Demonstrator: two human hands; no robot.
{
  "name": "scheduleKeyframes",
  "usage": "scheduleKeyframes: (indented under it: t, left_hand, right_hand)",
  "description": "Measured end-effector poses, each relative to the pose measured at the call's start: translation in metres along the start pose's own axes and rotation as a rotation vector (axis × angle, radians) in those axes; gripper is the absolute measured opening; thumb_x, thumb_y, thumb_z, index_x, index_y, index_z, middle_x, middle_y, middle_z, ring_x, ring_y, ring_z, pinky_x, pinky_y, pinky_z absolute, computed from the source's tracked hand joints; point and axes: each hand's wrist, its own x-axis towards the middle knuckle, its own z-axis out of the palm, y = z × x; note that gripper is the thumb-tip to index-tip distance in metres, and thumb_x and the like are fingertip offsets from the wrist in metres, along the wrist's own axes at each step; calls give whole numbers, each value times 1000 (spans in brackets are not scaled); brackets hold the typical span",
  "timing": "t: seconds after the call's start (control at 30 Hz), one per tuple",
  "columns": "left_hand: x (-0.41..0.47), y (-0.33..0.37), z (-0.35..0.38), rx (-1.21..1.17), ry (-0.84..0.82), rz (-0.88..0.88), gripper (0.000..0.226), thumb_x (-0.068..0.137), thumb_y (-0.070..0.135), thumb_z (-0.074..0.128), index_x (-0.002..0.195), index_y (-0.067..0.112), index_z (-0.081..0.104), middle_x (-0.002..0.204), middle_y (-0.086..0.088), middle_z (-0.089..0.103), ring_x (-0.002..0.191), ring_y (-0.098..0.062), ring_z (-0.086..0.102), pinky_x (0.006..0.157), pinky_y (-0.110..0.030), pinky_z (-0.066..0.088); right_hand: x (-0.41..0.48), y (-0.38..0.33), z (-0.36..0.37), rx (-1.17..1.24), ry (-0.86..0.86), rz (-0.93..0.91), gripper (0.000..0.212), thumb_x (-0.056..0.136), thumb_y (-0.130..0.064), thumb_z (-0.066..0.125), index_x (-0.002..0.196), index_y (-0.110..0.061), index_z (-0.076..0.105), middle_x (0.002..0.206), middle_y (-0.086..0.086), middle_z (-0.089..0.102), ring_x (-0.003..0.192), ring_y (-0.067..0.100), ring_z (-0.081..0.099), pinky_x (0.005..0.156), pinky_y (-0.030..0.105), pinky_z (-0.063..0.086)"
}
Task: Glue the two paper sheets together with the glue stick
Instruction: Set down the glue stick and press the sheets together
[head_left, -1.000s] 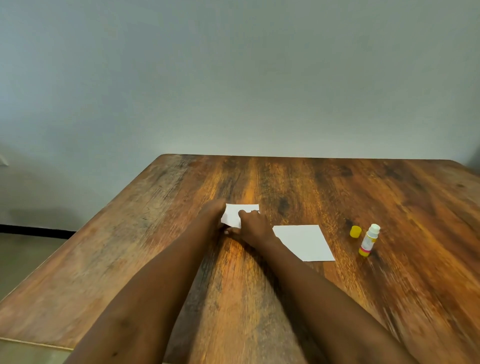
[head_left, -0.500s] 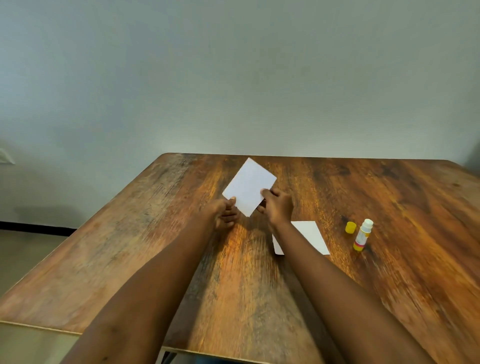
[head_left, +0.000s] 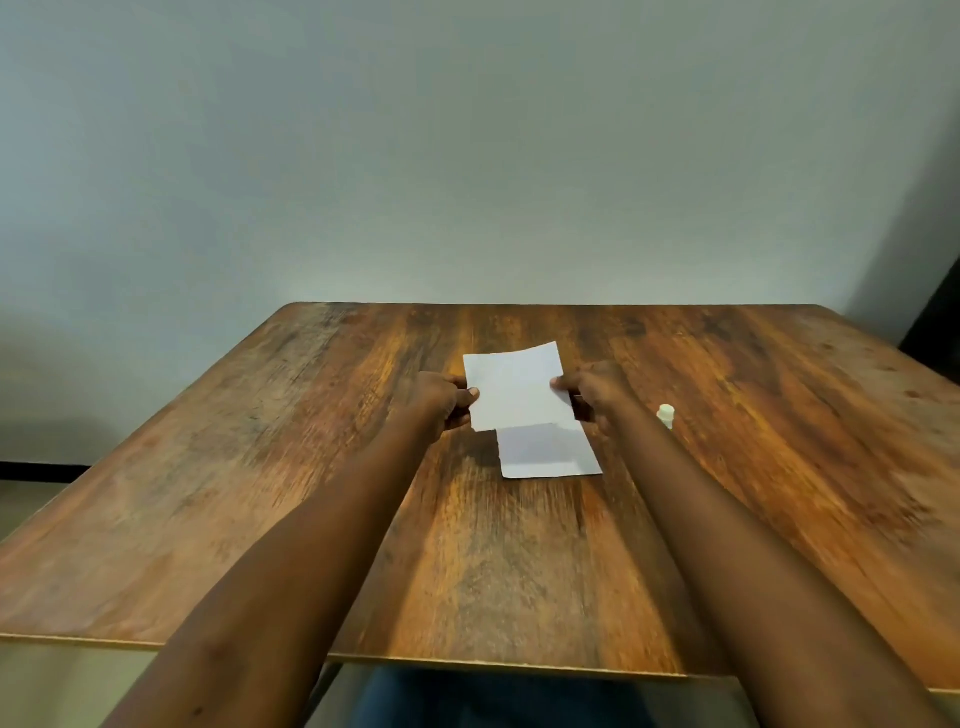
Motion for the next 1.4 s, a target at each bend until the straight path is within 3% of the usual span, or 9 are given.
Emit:
scheduleKeyframes:
  t: [0.13, 0.2, 0.3, 0.43, 0.57, 0.77, 1.07, 1.27, 1.4]
  left_hand:
    - [-6, -1, 12, 87, 22, -2, 26, 85, 7, 63, 110, -4, 66, 100, -16, 68, 73, -17, 65, 70, -29, 57]
    - [-7, -3, 18, 136, 41, 9, 25, 83, 8, 66, 104, -7, 68, 100, -19, 69, 72, -18, 64, 74, -31, 57]
    - [-8, -8, 28, 129, 40, -2, 24, 81, 5, 69, 100, -11, 67, 103, -24, 68, 71, -21, 64, 77, -35, 57]
    - [-9, -13, 34, 149, 22, -42, 27, 80, 3, 70, 102, -12, 65, 103, -26, 67, 79, -27, 65, 82, -41, 58]
    - [-9, -13, 39, 227, 20, -59, 26, 81, 6, 69, 103, -8, 66, 101, -22, 69, 79, -24, 68, 83, -38, 58]
    - [-7, -13, 42, 289, 39, -46, 28, 83, 9, 68, 106, -7, 65, 104, -21, 69, 81, -23, 67, 84, -34, 56]
    - [-10, -15, 45, 337, 43, -30, 28, 79, 5, 71, 103, -9, 66, 103, -23, 70, 79, -25, 68, 85, -38, 57]
    - [-12, -18, 46, 366, 42, -1, 28, 79, 5, 71, 102, -9, 66, 102, -23, 70, 86, -28, 70, 87, -40, 57]
    - [-10, -20, 46, 383, 51, 14, 25, 81, 7, 69, 101, -9, 67, 101, -23, 70, 84, -27, 68, 86, -39, 56]
  right_hand:
    - [0, 10, -15, -272, 37, -18, 25, 78, -6, 71, 92, 14, 65, 84, 26, 66, 61, 24, 61, 52, 24, 52]
    - [0, 14, -20, -426, 59, -46, 28, 80, -11, 71, 93, 13, 67, 76, 24, 64, 54, 19, 55, 50, 24, 48]
    - [1, 20, -26, -557, 99, -104, 29, 79, -16, 73, 92, 10, 69, 92, 20, 70, 77, 29, 66, 73, 34, 51]
    - [4, 27, -28, -570, 126, -142, 25, 78, -15, 74, 89, 8, 71, 93, 19, 71, 83, 31, 67, 78, 39, 54]
    - [10, 35, -28, -554, 145, -129, 21, 78, -13, 73, 88, 5, 71, 92, 17, 72, 75, 26, 66, 71, 35, 54]
    - [16, 47, -24, -575, 153, -131, 22, 80, -11, 71, 94, 6, 70, 97, 18, 70, 83, 30, 67, 75, 38, 55]
    - [13, 55, -23, -588, 145, -134, 22, 84, -8, 66, 100, 6, 69, 103, 19, 69, 91, 30, 65, 54, 18, 38]
    - [12, 60, -24, -629, 168, -130, 24, 82, -9, 68, 101, 6, 68, 104, 20, 69, 91, 31, 66, 73, 32, 52]
    - [14, 60, -23, -624, 165, -125, 26, 80, -10, 70, 101, 6, 69, 104, 20, 70, 90, 31, 66, 65, 29, 49]
